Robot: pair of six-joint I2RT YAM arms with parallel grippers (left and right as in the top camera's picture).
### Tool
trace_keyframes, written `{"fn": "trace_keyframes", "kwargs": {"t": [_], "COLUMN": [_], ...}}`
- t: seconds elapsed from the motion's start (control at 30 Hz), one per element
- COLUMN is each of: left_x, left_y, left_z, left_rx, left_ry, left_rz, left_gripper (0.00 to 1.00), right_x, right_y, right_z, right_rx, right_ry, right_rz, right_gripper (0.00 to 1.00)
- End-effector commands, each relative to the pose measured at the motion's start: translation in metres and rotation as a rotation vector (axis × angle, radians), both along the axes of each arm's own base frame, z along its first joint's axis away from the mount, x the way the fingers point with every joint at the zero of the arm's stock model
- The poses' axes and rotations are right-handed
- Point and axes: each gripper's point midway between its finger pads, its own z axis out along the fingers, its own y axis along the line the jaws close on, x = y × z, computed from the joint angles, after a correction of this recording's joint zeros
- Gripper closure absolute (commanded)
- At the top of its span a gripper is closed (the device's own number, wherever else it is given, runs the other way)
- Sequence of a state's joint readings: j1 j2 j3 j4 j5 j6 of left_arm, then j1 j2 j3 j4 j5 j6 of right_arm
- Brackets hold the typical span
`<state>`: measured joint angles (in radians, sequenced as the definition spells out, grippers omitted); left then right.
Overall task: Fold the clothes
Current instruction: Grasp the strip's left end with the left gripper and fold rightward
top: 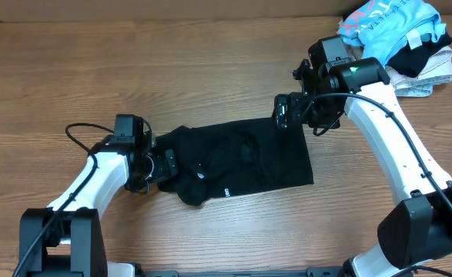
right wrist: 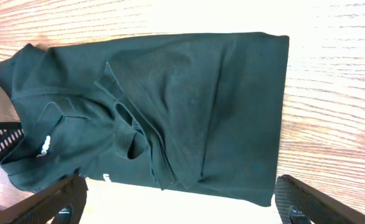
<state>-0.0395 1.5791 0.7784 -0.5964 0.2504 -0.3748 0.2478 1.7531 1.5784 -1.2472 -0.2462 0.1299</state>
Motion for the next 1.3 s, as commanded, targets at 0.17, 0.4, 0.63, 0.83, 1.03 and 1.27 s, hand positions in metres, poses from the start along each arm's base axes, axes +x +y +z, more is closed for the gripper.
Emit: {"fn": "trace_keyframes", "kwargs": {"t": [0.17, 0.4, 0.63, 0.83, 1.03, 1.27], "left_x": [-0.024, -0.022, -0.016, 0.003, 0.025, 0.044], "left_y": [-0.003, -0.002, 0.021, 0.062, 0.083, 0.067], "left_z": [-0.027, -0.027, -0.011, 0.044, 0.113, 0.173], "left_rx": [-0.016, -0.015, 0.061, 0.220, 0.346, 0.339], "left_ry": [0.060, 0.055, 0.092, 0.116, 0.070, -0.033], "left_rz": [0.028, 0.046, 0.082, 0.024, -0.052, -0.149], "left_gripper": [0.54, 0.92, 0.96, 0.96, 0.96, 0.96], "right_x": [0.007, 0.007, 0.004, -0.009, -0.026, -0.028], "right_y": [-0.001, -0.001, -0.006, -0.002, 0.019, 0.021], "right_z": [0.015, 0.015, 0.009, -0.011, -0.036, -0.041], "right_rx": [0.003, 0.002, -0.023, -0.001, 0.132, 0.151], "right_ry": [-0.061, -0.060, -0.045, 0.014, 0.082, 0.087], "right_rz": [0.001, 0.001, -0.004, 0.005, 0.032, 0.035], "right_gripper": [0.00, 0.00, 0.21, 0.86, 0.96, 0.96]}}
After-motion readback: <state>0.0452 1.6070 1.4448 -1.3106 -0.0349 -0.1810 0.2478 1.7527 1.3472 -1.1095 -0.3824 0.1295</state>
